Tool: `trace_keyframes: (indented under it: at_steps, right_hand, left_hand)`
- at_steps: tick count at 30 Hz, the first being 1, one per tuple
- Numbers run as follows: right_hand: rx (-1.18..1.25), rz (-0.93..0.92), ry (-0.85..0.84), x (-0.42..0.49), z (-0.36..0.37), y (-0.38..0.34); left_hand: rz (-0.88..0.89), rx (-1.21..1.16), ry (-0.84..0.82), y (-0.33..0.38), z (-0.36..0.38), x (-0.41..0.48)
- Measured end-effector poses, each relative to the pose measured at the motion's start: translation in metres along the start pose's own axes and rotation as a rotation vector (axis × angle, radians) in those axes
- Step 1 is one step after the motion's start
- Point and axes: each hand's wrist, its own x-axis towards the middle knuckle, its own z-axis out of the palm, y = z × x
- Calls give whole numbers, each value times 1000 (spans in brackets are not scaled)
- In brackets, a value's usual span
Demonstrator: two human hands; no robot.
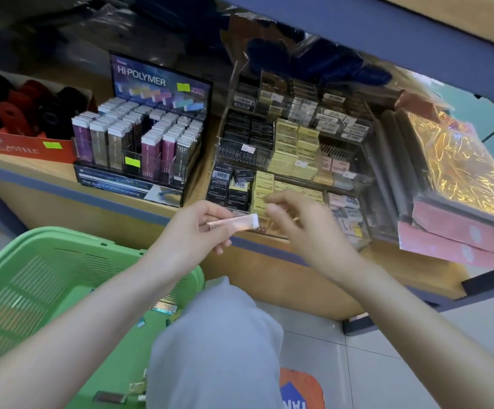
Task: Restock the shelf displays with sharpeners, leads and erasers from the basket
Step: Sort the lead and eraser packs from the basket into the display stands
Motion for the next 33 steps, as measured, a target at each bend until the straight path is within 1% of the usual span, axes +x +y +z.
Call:
trace_keyframes:
  at_steps: [2, 4, 6, 8, 10, 12, 15, 20, 22, 26, 33]
  right_hand:
    - [153, 17, -121, -7, 11, -21]
    - [266, 13, -159, -11, 21, -33]
    - [376, 38, -144, -13, 27, -40]
    - [493, 85, -122, -13, 31, -47]
    - [517, 95, -70, -8, 32, -54]
    - [452, 62, 29, 3, 30, -60]
    - [367, 6, 157, 29, 28, -70]
    - [230, -76, 235, 76, 38, -80]
    - [144, -109, 218, 90, 42, -82]
    - [-27, -163, 115, 103, 48, -83]
    - [-225, -235, -30, 123, 48, -96]
  left_hand:
    - [44, -11, 15, -1, -5, -3]
    - [81, -23, 45, -1, -12, -7]
    - [133, 18, 92, -1, -19, -10]
    - [216, 142, 152, -3, -29, -13]
    - [307, 287, 201, -4, -41, -15]
    - [381, 423, 235, -4, -56, -14]
    - [439, 581, 267, 0, -79, -3]
    - [530, 829, 251, 17, -105, 26]
    - [531, 907, 228, 19, -108, 38]
    - [515, 977, 182, 10, -110, 55]
    - [550, 968, 189, 1, -117, 66]
